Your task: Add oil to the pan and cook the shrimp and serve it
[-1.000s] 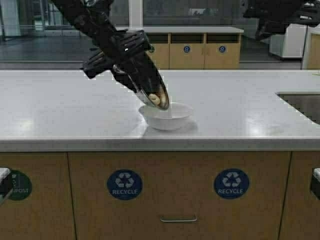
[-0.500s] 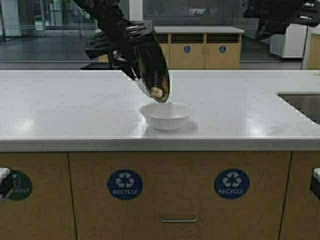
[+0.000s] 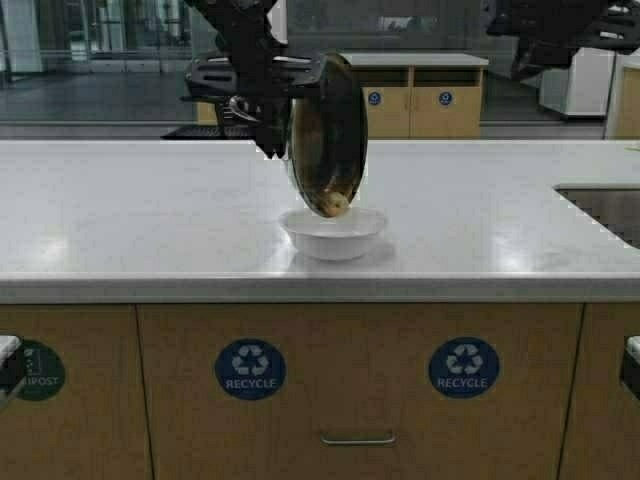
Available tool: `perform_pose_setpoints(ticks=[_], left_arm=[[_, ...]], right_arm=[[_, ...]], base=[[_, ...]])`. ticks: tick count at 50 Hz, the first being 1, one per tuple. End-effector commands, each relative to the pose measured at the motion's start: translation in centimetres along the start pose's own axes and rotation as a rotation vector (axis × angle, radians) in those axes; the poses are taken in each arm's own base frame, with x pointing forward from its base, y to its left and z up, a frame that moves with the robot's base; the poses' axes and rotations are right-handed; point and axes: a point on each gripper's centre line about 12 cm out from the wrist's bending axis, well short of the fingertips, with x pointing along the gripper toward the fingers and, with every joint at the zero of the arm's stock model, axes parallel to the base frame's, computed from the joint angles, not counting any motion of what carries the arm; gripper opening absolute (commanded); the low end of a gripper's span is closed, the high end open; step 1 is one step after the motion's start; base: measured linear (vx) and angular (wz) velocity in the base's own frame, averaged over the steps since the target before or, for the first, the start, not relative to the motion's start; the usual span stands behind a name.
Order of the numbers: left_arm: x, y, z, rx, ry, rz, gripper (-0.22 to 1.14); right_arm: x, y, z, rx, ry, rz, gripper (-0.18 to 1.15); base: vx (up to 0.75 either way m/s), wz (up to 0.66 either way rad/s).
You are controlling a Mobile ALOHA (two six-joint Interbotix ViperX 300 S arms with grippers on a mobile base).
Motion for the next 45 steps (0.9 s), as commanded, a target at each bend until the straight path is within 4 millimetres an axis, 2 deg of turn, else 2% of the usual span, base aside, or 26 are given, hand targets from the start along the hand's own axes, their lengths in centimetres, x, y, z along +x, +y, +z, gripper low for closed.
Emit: perform_pose_setpoints(ticks=[1,21,30,37,45], left_arm=[[-1.6,0.0,3.3,-0.002,-0.089,-0.008,0.04],[-1.7,-0.2,4.0,-0.012,-0.108,-0.019,0.04],[-2.8,-0.5,4.8,-0.133,-0.167,-0.111,0.04],[-3.5,1.3,5.1,-0.334,-0.230,-0.184,0.04],[-4.0,4.3,4.1,-0.567,-0.336,-0.256,0.04]], right_arm=[[-0.2,0.2,1.3,0.004,-0.044,0.005,0.08],[-0.2,0.2,1.1,0.004,-0.041,0.004,0.08],[-0.2,0.2,1.1,0.004,-0.041,0.004,0.08],[-0.2,0.2,1.1,0.003,-0.039,0.004,0.08],[-0.2,0.2,1.2,0.004,-0.041,0.004,0.08]], base=[[0.00,0.00],[0.00,0.00],[0.00,0.00],[0.00,0.00],[0.00,0.00]])
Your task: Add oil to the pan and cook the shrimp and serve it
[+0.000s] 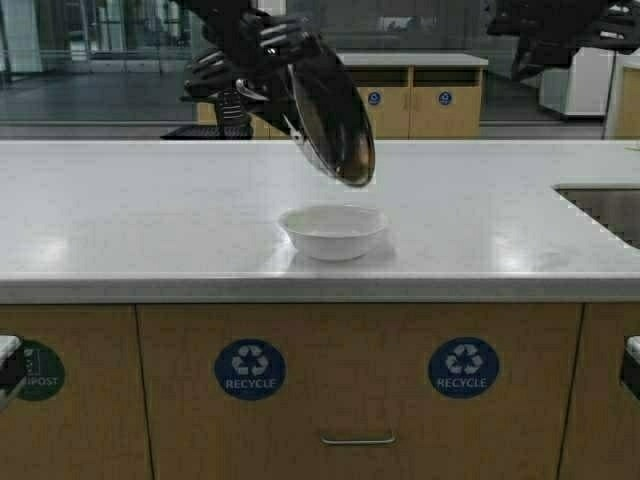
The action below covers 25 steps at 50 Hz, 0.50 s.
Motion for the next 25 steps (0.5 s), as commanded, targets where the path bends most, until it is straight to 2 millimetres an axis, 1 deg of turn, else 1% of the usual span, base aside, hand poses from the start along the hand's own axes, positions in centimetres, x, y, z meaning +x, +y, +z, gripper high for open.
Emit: perform_pose_setpoints(ticks=[1,5,14,17,25], left_arm=[[-2.7,1.0,3.4,-0.166,-0.189,-0.106,0.04],[-3.2,2.6,3.0,-0.252,-0.243,-0.129,0.04],[-3.9,5.8,1.4,-0.412,-0.323,-0.170,0.04],[-4.1,6.8,0.9,-0.470,-0.350,-0.199,0.04],[-4.4,10.3,-0.6,-0.676,-0.438,-0.302,0.04]], right_arm=[[-0.2,0.3,1.1,0.001,-0.037,0.006,0.08],[-0.2,0.2,1.1,0.001,-0.036,0.006,0.08],[-0.1,0.2,1.0,0.001,-0.034,0.005,0.08],[-0.1,0.2,1.1,0.001,-0.036,0.006,0.08],[-0.1,0.2,0.9,0.000,-0.031,0.005,0.08]], base=[[0.00,0.00],[0.00,0.00],[0.00,0.00],[0.00,0.01],[0.00,0.00]])
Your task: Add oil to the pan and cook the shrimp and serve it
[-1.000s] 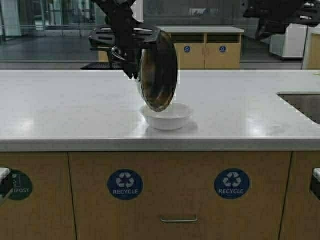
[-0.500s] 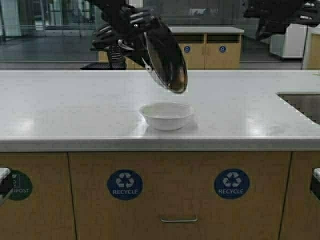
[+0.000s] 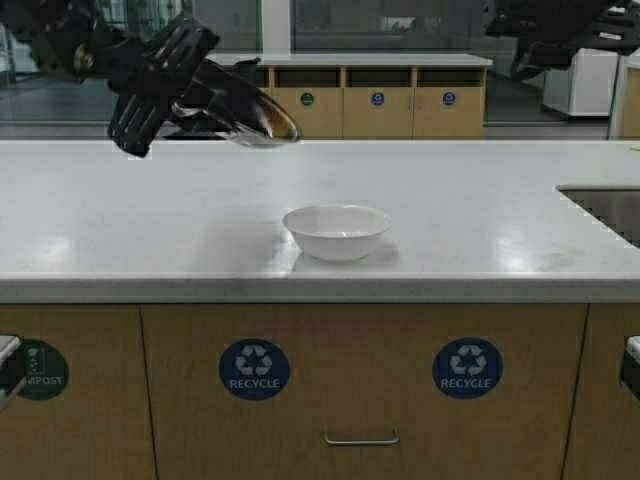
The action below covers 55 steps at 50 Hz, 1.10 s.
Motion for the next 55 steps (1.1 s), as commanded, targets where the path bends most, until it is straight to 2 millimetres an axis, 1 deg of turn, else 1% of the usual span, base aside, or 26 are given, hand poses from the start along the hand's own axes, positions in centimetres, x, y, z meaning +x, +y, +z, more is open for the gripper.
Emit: perform_pose_setpoints(ticks=[1,5,11,17,24,30,45,55], left_arm=[[-0.6,0.9,1.9,-0.130,-0.098,-0.140,0.04],[-0.5,2.7,1.3,-0.221,-0.088,-0.177,0.04],[0.1,5.4,-0.6,-0.336,-0.046,-0.206,0.04],[0.3,7.8,-2.3,-0.406,-0.005,-0.228,0.04],[0.4,9.9,-3.6,-0.445,0.006,-0.228,0.04],[0.5,11.1,-4.2,-0.454,0.013,-0.202,0.04],[1.5,11.9,-4.4,-0.455,0.012,-0.207,0.04],[2.1,13.4,-5.1,-0.468,0.019,-0.184,0.04]], right_arm=[[-0.1,0.2,1.1,0.001,-0.036,0.004,0.08],[-0.1,0.2,1.1,0.001,-0.036,0.004,0.08],[-0.1,0.2,1.0,0.001,-0.033,0.004,0.08],[-0.1,0.2,0.9,0.001,-0.030,0.003,0.08],[-0.1,0.2,0.9,0.001,-0.032,0.003,0.08],[0.0,0.2,0.9,0.001,-0.030,0.003,0.08],[0.1,0.1,0.7,0.001,-0.024,0.002,0.08],[0.1,0.1,0.7,0.001,-0.022,0.002,0.08]], base=[[0.00,0.00],[0.00,0.00],[0.00,0.00],[0.00,0.01],[0.00,0.00],[0.00,0.00],[0.00,0.00],[0.00,0.00]])
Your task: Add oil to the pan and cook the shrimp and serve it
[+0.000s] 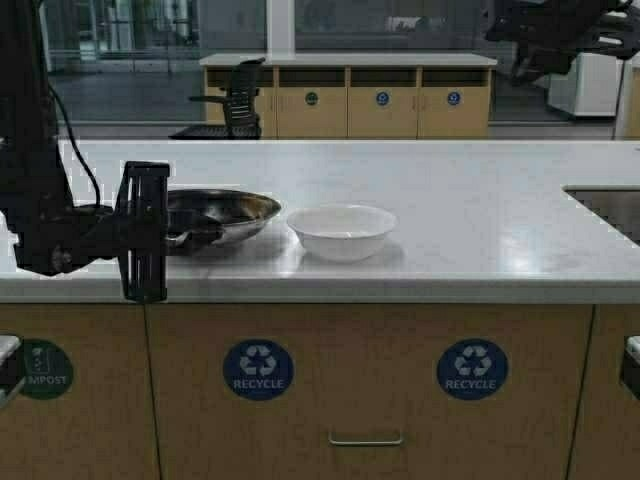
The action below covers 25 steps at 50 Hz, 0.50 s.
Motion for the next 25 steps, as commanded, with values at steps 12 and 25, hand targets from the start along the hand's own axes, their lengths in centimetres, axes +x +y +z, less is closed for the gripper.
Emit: perform_pose_setpoints(ticks=[12,25], left_arm=[[1.2,0.4,0.4,0.001,-0.002,-0.050,0.04],[1.6,0.9,0.2,-0.007,0.024,-0.049,0.04]], right_arm=[[-0.1,0.2,0.9,0.001,-0.032,0.003,0.08],[0.0,0.2,0.9,0.001,-0.029,0.003,0.08]], base=[[0.00,0.00],[0.00,0.00]])
